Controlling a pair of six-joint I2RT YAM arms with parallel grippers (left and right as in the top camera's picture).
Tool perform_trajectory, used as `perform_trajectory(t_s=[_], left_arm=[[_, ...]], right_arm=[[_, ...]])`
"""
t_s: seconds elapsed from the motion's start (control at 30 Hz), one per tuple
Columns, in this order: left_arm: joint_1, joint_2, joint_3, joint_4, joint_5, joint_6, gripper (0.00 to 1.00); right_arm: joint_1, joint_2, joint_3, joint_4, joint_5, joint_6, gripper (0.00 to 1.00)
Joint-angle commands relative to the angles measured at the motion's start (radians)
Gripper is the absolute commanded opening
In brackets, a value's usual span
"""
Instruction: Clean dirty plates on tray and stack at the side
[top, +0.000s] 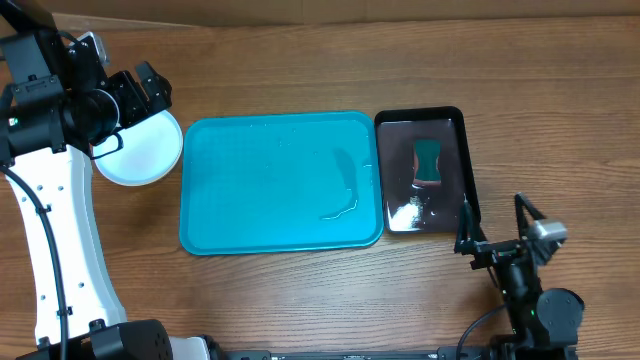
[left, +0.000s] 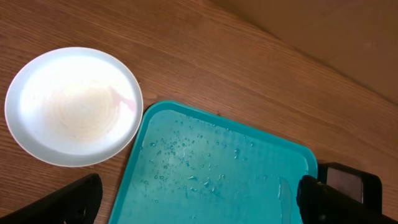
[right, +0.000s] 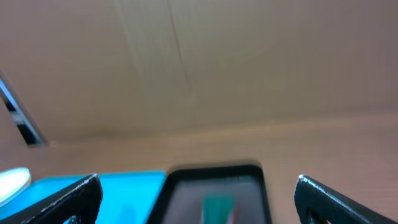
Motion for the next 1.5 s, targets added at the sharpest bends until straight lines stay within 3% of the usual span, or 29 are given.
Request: perform_trajectory(t_s=[0.0,0.23,0.47,0.7,0.83,1.07,1.47], left_arm=[[-0.003,0.000,0.000,0.001,-0.003,0.019,1.00],[-0.003,0.000,0.000,0.001,-0.003,0.019,1.00],[-0.003,0.000,0.000,0.001,-0.003,0.019,1.00],[-0.003,0.000,0.000,0.001,-0.003,0.019,1.00],[-0.003,0.000,0.000,0.001,-0.003,0.019,1.00],[-0.003,0.000,0.000,0.001,-0.003,0.019,1.00],[-0.002,0.000,0.000,0.001,-0.003,0.019,1.00]], right_arm=[[-0.005,-0.009,-0.025,-0.043,-0.005,-0.008,1.00],[-0.005,-0.009,-0.045,0.021,-0.009,-0.069,1.00],[-0.005,-0.009,-0.043,0.158,-0.179,-0.349,1.00],[-0.005,-0.009,-0.043,0.005,-0.145,-0.336,1.00],[-0.005,-0.009,-0.043,0.008,-0.103,-0.321,1.00],[0.008,-0.009,-0.043,-0.017,0.138,-0.064,1.00],[0.006,-0.009,-0.043,-0.014,0.135,-0.066,1.00]])
